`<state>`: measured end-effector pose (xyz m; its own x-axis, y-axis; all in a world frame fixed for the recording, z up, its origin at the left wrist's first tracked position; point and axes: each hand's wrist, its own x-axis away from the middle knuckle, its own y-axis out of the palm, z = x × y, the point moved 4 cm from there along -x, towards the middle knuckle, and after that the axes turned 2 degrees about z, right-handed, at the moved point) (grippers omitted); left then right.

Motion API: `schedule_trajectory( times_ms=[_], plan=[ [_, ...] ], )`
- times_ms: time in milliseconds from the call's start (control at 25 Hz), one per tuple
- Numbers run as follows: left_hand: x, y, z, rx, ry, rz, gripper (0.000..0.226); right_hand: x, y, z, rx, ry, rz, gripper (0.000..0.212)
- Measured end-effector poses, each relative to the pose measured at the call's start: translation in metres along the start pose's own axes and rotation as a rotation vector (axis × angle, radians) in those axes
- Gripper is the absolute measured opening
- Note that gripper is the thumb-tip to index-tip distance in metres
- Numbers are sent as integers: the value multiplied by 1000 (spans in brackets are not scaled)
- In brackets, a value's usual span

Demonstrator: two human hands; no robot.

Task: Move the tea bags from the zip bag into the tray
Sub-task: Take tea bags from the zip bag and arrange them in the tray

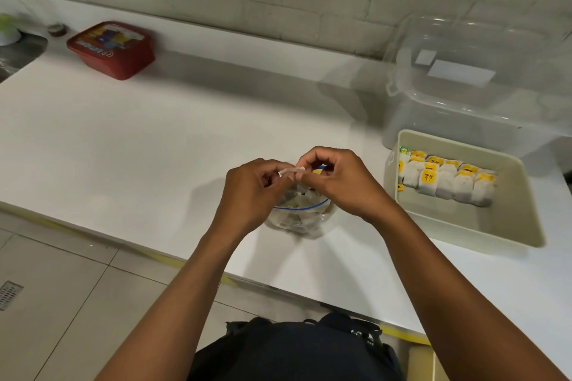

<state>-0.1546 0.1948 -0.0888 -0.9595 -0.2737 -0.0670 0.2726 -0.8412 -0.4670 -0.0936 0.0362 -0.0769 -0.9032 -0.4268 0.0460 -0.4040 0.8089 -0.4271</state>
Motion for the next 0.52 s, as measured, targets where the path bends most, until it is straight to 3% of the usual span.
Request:
schedule_trajectory(
  times_ms=[120, 200, 360, 520],
  plan=[
    [-4, -5, 0, 17, -117, 95, 20, -1, -1, -2, 128, -102, 244, 5],
    [-3, -3, 1, 154, -231, 55, 25, 2, 4, -7, 244, -237, 347, 5],
    [-4, 1, 8, 365, -316, -14, 23, 4, 18, -8, 385, -460, 373, 7],
    [-10, -7, -5, 395, -329, -30, 12, 2, 19, -6, 278, -441, 275, 8]
  ],
)
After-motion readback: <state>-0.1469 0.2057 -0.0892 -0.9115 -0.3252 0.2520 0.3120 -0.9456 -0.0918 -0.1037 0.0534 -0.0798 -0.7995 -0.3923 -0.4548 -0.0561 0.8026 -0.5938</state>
